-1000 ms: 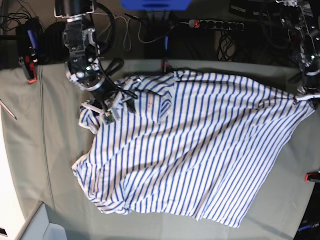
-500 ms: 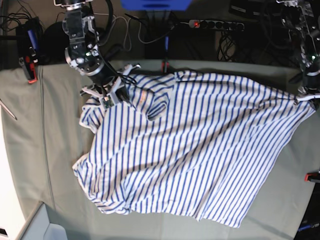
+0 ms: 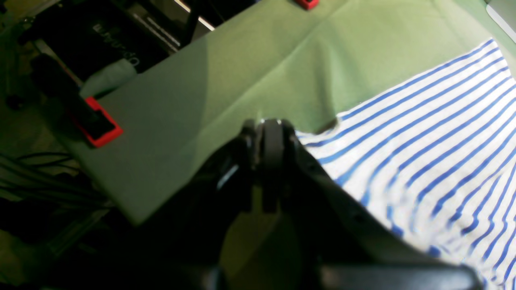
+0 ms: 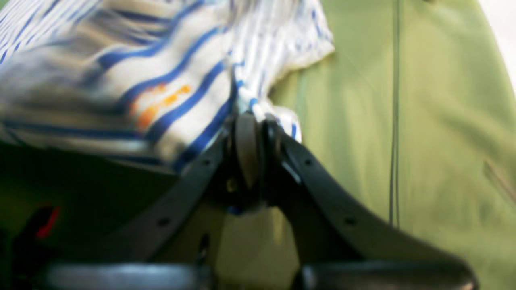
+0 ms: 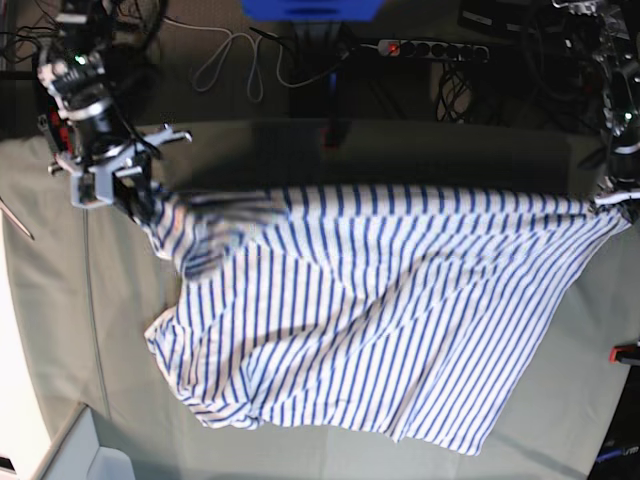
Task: Layout the t-shirt on the table in an organized manner, then fold the t-shirt properly
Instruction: 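Lift the shirt with both grippers and pull it apart to straighten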
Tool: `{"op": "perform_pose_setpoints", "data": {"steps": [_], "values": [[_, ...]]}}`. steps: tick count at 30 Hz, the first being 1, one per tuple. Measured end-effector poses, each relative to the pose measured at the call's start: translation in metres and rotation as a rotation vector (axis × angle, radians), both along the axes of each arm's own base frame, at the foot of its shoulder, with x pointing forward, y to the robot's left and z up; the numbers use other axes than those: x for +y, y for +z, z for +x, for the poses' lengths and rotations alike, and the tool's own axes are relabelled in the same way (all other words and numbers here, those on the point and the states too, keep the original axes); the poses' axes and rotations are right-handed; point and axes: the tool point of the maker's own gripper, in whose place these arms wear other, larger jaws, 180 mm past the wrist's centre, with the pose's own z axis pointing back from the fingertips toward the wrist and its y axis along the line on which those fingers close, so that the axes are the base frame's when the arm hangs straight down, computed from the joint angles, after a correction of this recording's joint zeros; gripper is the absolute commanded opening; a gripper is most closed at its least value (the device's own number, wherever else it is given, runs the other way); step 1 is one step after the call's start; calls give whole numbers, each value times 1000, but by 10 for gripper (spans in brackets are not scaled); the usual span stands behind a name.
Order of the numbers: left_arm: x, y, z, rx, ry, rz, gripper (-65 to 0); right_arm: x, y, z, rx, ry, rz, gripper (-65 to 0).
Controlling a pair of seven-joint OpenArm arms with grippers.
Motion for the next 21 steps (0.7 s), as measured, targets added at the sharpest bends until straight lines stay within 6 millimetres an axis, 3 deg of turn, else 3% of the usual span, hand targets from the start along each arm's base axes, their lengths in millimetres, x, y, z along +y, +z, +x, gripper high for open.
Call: {"op": "perform_pose_setpoints", "data": {"steps": [4,10,13,18,21], "values": [[-10,4,11,-16,-20,-12,-648,-5,23,5,-64,-7,-7,-650],[-42,43,68,-141,-131,12,-648,2,34,30,-80,28,-24,-650],[-70,62,104,-182,-238,27,-648,4,42,60,-51,72,-78,-650],[-120,112,175,-280,-431,89,-648,4,82,130,-73,132,-169,-650],[-142,125,213,-253,-502,75,-648,7,125,177,-169,168,-179,-650]]}}
